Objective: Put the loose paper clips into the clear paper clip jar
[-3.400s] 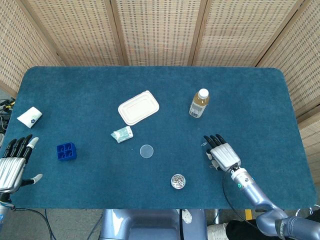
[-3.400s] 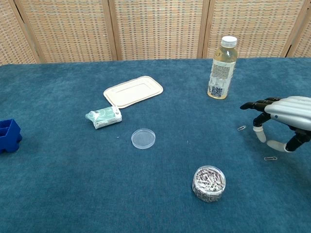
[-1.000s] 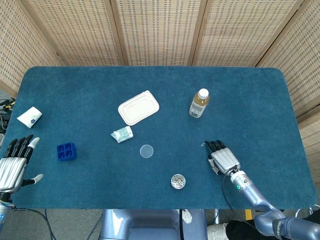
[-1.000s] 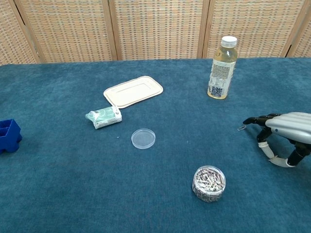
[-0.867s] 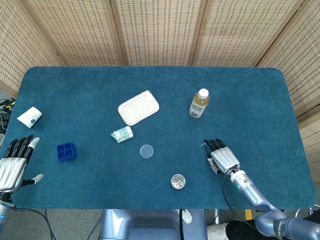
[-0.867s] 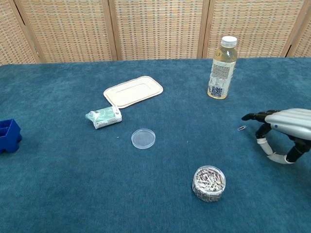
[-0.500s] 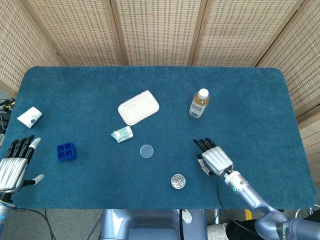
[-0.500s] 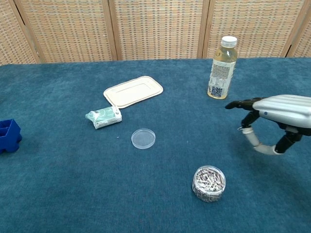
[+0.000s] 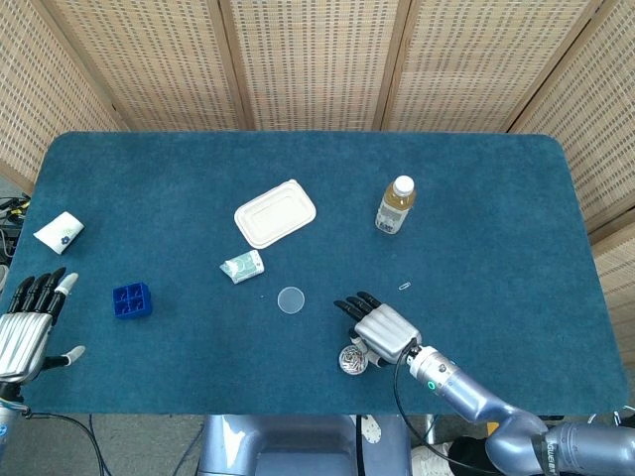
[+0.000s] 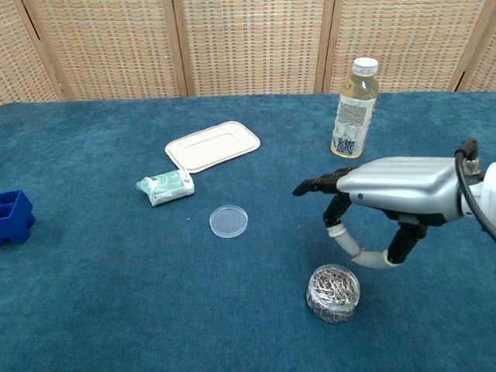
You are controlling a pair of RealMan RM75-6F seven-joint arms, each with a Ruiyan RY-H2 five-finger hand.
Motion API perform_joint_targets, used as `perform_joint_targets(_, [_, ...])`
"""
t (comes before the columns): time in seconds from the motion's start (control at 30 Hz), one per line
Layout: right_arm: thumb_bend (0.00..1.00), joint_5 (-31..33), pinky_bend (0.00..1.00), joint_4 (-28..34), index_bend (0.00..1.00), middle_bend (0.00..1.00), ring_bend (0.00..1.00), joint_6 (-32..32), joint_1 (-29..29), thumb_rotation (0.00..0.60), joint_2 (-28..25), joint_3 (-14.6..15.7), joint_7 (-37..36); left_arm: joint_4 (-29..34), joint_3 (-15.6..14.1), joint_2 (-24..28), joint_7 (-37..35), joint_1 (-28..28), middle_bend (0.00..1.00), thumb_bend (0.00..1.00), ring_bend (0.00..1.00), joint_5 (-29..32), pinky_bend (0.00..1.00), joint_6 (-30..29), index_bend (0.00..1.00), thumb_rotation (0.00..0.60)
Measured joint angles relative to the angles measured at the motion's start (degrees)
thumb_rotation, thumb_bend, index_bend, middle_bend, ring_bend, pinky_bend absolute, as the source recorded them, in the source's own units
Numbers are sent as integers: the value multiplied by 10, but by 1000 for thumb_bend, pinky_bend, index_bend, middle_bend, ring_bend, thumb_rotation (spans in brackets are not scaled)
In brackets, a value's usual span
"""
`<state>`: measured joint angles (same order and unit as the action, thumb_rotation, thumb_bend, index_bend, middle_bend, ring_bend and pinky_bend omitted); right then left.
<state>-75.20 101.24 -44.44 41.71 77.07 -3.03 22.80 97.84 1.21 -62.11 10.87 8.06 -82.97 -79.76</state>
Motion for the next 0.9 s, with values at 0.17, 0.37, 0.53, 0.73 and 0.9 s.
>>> perform_joint_targets(0.17, [475, 24, 0, -7, 666, 19, 0, 7, 9, 600, 19, 5, 24, 0, 0, 1, -1, 1, 0, 0, 0, -2, 0, 0, 0, 600])
perform_joint_targets(0.37, [474, 46, 0, -14, 666, 19, 0, 5, 17, 600, 39, 9, 46, 0, 0, 1, -3, 0, 0, 0, 0, -1, 0, 0, 0, 600])
perform_joint_targets(0.53, [475, 61, 0, -18, 666, 19, 0, 0, 21, 600, 54, 12, 60, 0, 0, 2, -3, 0, 0, 0, 0, -2, 0, -1, 0, 600])
perform_joint_targets(0.73, [466, 75, 0, -17, 666, 20, 0, -8, 25, 600, 63, 20, 77, -1, 0, 3, -5, 0, 0, 0, 0, 0, 0, 0, 0, 600])
perform_joint_targets(0.9, [299, 73, 0, -18, 595, 20, 0, -12, 26, 600, 65, 25, 71, -1, 1, 4, -4, 0, 0, 0, 0, 3, 0, 1, 0, 600])
